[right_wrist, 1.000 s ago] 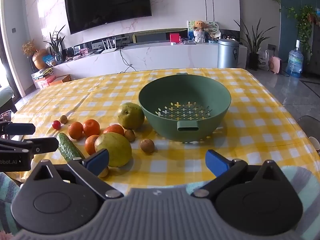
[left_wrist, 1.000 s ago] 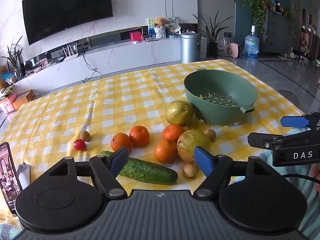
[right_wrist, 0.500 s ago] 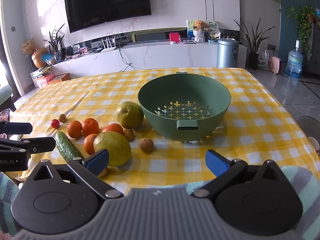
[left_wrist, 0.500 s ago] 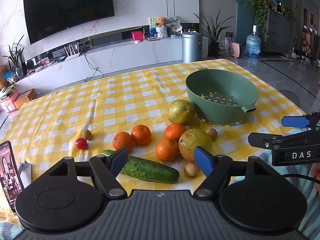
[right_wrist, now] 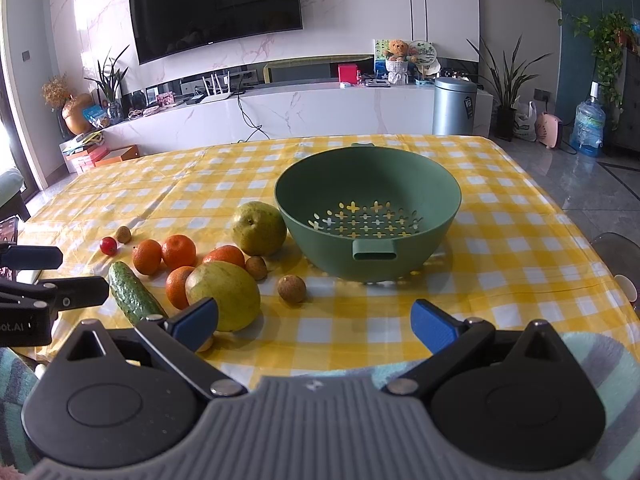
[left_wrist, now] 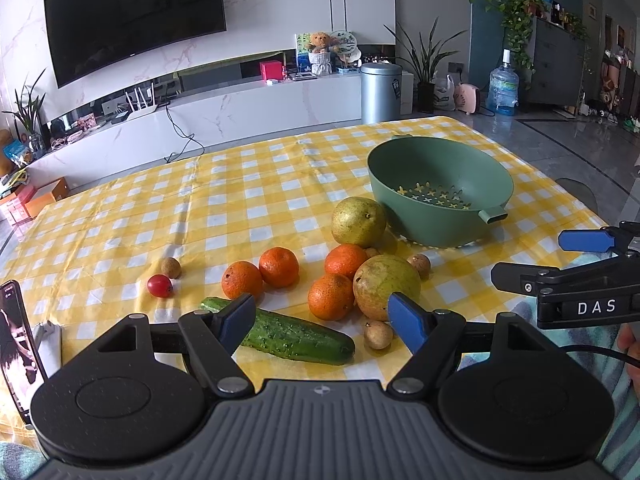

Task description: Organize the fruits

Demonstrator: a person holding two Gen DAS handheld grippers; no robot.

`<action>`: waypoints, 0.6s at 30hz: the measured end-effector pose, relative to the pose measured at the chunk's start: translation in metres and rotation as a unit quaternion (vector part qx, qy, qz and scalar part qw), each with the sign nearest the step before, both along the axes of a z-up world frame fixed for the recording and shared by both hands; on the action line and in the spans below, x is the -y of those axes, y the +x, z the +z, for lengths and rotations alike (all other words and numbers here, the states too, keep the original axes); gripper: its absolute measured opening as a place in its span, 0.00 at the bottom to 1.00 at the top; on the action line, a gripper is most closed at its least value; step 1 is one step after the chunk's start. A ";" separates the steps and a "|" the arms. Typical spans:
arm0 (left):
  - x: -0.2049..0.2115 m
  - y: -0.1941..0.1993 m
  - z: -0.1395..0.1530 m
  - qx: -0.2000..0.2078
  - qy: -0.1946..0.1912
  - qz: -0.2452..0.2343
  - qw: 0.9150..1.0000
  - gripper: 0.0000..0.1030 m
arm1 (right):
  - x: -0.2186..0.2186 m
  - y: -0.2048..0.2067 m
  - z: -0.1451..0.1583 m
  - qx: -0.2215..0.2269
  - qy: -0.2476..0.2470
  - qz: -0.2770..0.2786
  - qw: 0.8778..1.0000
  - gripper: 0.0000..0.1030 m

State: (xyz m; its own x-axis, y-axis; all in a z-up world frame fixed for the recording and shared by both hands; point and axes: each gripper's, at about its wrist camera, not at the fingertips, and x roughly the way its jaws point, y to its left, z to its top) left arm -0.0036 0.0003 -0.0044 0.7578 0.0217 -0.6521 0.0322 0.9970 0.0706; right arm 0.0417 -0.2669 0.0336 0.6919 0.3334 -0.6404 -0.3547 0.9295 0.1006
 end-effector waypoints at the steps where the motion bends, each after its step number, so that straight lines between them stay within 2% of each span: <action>1: 0.000 0.000 0.000 0.000 0.000 0.000 1.000 0.86 | 0.000 0.000 0.000 0.000 0.000 0.000 1.000 0.96; 18: 0.003 -0.001 -0.002 -0.003 0.000 0.000 1.000 0.86 | 0.000 0.000 0.000 0.000 -0.001 0.000 1.000 0.96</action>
State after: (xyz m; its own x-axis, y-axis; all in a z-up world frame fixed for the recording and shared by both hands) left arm -0.0048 -0.0030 -0.0059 0.7539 0.0220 -0.6566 0.0316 0.9971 0.0698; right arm 0.0418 -0.2665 0.0333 0.6920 0.3324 -0.6408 -0.3552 0.9296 0.0987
